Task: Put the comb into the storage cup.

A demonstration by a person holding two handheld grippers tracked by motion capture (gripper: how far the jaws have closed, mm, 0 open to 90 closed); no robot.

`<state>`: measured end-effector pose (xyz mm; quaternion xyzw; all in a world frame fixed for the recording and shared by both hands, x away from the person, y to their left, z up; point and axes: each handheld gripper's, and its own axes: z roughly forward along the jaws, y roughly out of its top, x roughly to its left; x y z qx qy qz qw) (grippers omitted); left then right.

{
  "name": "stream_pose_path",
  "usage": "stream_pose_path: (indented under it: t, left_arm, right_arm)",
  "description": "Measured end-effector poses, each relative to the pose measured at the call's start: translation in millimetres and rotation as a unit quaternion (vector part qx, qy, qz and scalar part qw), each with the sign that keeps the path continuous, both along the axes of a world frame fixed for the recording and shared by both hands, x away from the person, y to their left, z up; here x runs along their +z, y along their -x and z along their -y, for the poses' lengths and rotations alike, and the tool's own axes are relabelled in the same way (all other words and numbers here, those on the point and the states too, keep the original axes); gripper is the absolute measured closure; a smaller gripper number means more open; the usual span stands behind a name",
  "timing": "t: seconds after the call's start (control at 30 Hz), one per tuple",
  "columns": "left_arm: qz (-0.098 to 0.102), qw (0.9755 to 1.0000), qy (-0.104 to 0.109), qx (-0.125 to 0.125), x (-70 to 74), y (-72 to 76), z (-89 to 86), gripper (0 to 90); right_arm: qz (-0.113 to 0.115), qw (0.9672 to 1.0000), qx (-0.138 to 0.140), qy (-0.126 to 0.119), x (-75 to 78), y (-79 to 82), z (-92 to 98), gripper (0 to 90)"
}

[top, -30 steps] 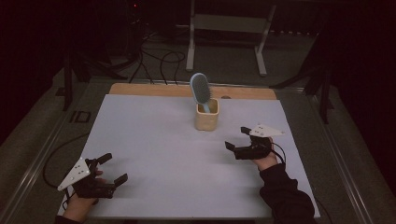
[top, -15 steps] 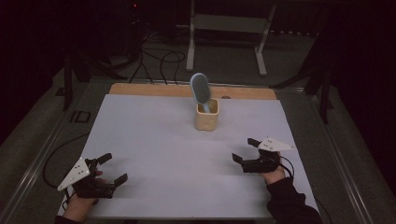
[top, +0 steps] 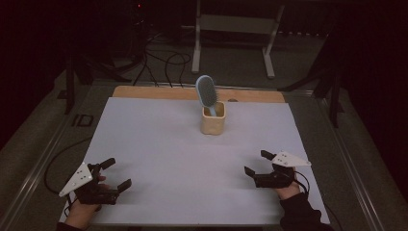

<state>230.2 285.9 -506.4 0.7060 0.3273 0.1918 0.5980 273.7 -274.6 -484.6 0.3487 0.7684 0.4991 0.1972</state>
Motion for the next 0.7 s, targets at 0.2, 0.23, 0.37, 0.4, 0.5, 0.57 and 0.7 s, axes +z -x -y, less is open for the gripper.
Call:
stream_pose_path:
  t: [0.2, 0.23, 0.37, 0.4, 0.5, 0.57, 0.7]
  left_arm:
    - [-0.001, 1.0000, 0.001, 0.000, 0.0, 0.1, -0.1, 0.0]
    - [0.000, 1.0000, 0.001, 0.000, 0.0, 0.2, -0.1, 0.0]
    - [0.000, 1.0000, 0.001, 0.000, 0.0, 0.1, -0.2, 0.0]
    - [-0.001, 1.0000, 0.003, 0.001, -0.1, 0.0, -0.1, 0.0]
    - [-0.001, 1.0000, 0.001, 0.000, -0.3, -0.3, -0.1, 0.0]
    - [0.000, 1.0000, 0.000, 0.000, -0.2, -0.1, 0.1, 0.0]
    - [0.000, 1.0000, 0.001, 0.000, 0.1, 0.3, -0.2, 0.0]
  right_arm:
    - [0.004, 0.9999, -0.010, -0.001, -2.7, 10.6, 10.3, 8.8]
    - [0.006, 0.9999, -0.013, 0.001, -3.2, 12.7, 11.8, 8.8]
    - [0.006, 0.9996, -0.027, -0.002, -5.9, 21.2, 20.9, 8.8]
    - [0.006, 0.9996, -0.027, -0.002, -5.9, 21.2, 20.9, 8.8]
    - [0.004, 0.9993, -0.037, 0.000, -8.5, 26.3, 24.3, 9.1]
    - [0.006, 0.9992, -0.039, 0.001, -9.8, 29.9, 25.1, 9.0]
    - [0.008, 0.9988, -0.049, 0.004, -12.7, 36.7, 24.9, 9.0]
